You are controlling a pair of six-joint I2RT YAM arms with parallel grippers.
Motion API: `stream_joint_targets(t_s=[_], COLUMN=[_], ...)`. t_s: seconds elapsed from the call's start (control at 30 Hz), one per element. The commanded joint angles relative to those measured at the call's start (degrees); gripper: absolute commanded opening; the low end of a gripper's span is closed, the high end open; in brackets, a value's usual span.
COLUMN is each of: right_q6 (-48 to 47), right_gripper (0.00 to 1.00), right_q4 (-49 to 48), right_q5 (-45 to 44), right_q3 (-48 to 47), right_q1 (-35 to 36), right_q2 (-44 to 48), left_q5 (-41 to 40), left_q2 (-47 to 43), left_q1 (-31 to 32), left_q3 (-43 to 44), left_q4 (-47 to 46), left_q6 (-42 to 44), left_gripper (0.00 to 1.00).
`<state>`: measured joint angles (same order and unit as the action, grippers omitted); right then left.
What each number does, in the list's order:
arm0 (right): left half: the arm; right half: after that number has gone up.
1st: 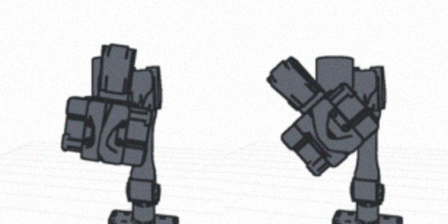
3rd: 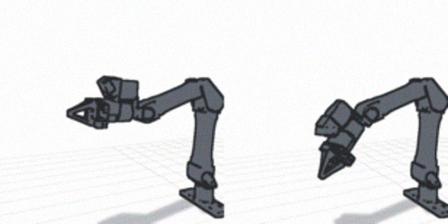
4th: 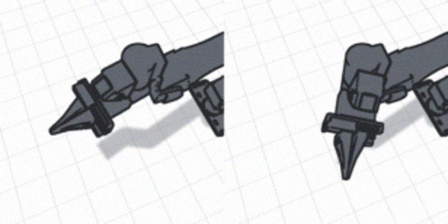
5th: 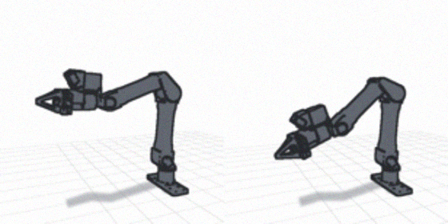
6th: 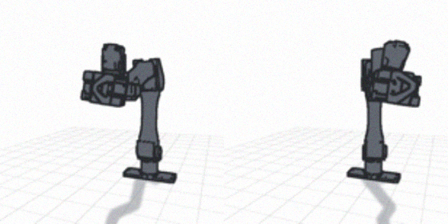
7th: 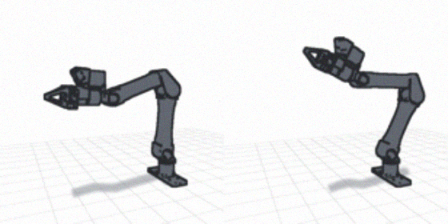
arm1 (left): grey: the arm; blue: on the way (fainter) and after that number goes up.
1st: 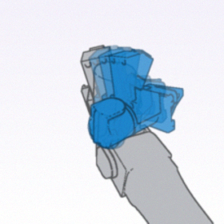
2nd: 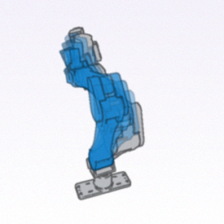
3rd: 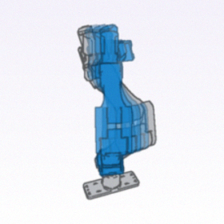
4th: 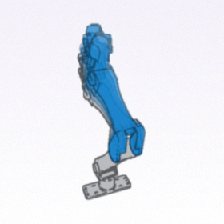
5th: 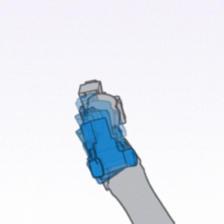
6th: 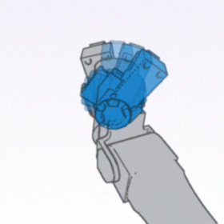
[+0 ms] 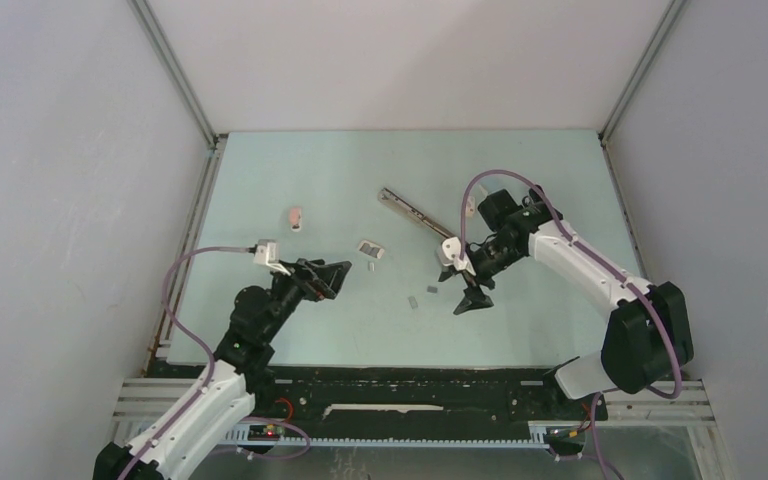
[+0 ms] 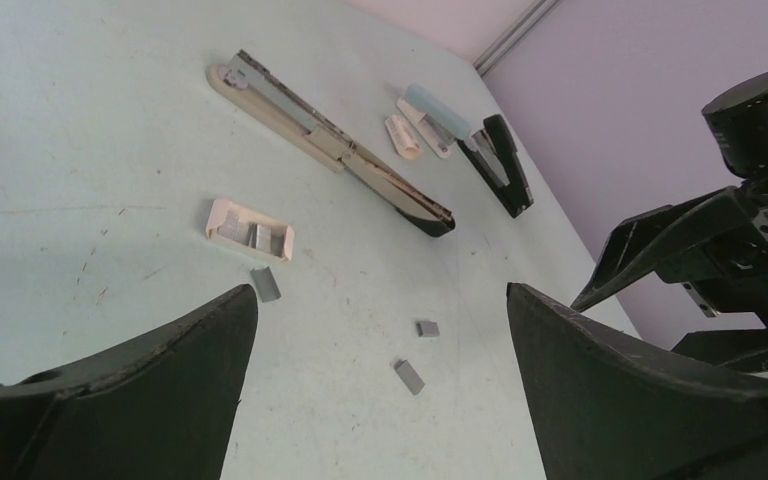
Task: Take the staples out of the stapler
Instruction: Pick up the staple from the center of the board.
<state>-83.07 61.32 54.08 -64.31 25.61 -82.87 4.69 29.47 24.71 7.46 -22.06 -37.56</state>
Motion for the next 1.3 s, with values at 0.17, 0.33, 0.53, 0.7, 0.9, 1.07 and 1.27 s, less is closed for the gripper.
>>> stream_joint_targets(t_s=[0.17, 0.33, 0.53, 0.7, 0.9, 1.07, 1.27], right_q6=[-5.5, -6.0, -2.7, 9.7, 26.9, 33.7, 39.6], right_gripper=[0.84, 0.83, 0.83, 0.80, 0.67, 0.66, 0.64], right_q4=[-2.9, -7.2, -14.2, -21.7, -27.6, -30.1, -30.9], right_q5=[-2.9, -6.6, -10.8, -17.3, -26.7, -30.8, -35.7], right_q3=[1.2, 1.4, 1.4, 1.4, 1.4, 1.4, 1.4], right_q1=[1.2, 3.5, 7.7, 10.3, 10.5, 11.0, 11.8], right_q2=[-0.6, -3.8, -8.1, -11.3, -13.7, -14.8, -17.1], left_q5=[0.9, 1.7, 1.1, 0.0, -0.5, -0.6, -1.2], left_q2=[2.6, 4.5, 3.5, 3.1, 2.9, 2.7, 0.7], left_q1=[-0.5, -0.5, -0.5, -0.5, -0.5, -0.5, -0.5], left_q3=[-1.7, -3.1, -4.2, -4.3, -4.6, -4.7, -5.2], left_q4=[-3.9, -7.1, -6.6, -4.8, -4.5, -4.2, -2.7], left_q6=[-0.4, -2.0, -2.4, -2.0, -1.9, -1.8, -1.7], left_gripper=[1.00, 1.00, 1.00, 1.00, 1.00, 0.99, 0.99])
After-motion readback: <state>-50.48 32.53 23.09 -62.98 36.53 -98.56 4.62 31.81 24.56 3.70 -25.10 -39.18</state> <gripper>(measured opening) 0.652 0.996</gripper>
